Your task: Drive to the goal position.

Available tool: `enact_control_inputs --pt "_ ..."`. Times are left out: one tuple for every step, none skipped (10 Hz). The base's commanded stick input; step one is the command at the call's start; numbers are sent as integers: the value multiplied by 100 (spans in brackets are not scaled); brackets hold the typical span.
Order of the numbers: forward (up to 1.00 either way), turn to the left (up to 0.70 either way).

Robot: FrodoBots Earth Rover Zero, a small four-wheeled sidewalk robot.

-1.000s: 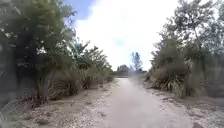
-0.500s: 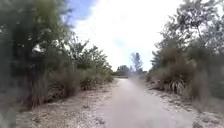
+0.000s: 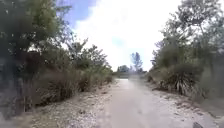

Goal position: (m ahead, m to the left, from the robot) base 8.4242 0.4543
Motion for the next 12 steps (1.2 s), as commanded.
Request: enact_control_inputs --pt "45 0" --pt "45 0" --pt "45 0" --pt "45 0" --pt "45 0" --pt "45 0" --pt "45 0" --pt "45 0" --pt "45 0" --pt "45 0" --pt "45 0" --pt "45 0"
